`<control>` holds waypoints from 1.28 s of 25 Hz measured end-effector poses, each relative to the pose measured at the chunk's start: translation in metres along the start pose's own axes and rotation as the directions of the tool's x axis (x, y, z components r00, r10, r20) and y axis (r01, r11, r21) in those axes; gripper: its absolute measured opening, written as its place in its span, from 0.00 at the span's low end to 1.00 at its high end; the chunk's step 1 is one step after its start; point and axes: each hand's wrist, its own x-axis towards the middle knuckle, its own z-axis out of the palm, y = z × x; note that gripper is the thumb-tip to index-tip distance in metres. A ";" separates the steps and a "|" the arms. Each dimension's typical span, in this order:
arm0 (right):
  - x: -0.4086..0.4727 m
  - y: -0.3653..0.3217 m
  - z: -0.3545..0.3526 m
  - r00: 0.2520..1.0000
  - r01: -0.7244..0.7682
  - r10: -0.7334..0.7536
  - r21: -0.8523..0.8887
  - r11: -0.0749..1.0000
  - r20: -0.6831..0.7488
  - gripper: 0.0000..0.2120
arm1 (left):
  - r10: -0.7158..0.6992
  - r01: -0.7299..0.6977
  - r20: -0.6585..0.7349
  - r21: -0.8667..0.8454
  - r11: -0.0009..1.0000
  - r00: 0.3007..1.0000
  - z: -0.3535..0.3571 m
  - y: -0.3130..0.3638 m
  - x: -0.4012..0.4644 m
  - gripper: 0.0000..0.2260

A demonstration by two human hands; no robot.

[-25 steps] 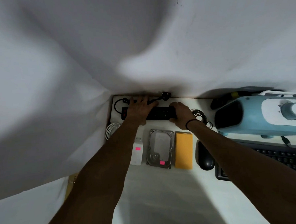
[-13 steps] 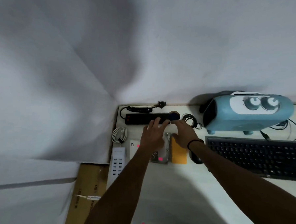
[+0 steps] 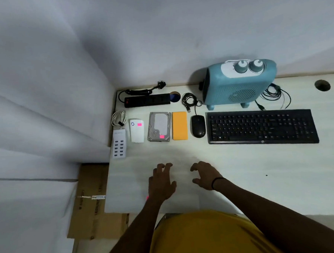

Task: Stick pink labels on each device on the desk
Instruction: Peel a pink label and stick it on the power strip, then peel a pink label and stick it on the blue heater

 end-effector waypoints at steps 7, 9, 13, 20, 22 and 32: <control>-0.003 -0.065 0.049 0.961 0.275 -0.275 -0.130 0.953 0.023 0.27 | -0.412 0.404 -0.006 -0.184 0.896 0.911 0.024 -0.051 -0.060 0.42; -0.001 -0.082 0.060 0.951 0.308 -0.305 -0.191 0.932 0.050 0.32 | -0.484 0.478 0.041 -0.250 0.842 0.874 0.030 -0.057 -0.067 0.48; 0.005 -0.095 0.083 0.954 0.299 -0.265 -0.329 0.896 0.143 0.45 | -0.536 0.485 0.045 -0.492 0.723 0.843 0.040 -0.060 -0.067 0.45; 0.018 -0.093 0.086 0.987 0.154 -0.132 -0.286 0.946 0.094 0.37 | -0.600 0.490 0.092 -0.681 0.544 0.795 0.037 -0.069 -0.064 0.33; 0.022 -0.092 0.082 0.990 0.127 -0.105 -0.251 0.960 0.098 0.28 | -0.602 0.493 0.105 -0.691 0.529 0.792 0.031 -0.068 -0.061 0.32; 0.016 -0.092 -0.025 0.996 -0.084 0.053 0.562 0.823 0.072 0.10 | -0.454 0.265 0.242 -0.964 -0.014 0.858 -0.048 -0.036 -0.014 0.12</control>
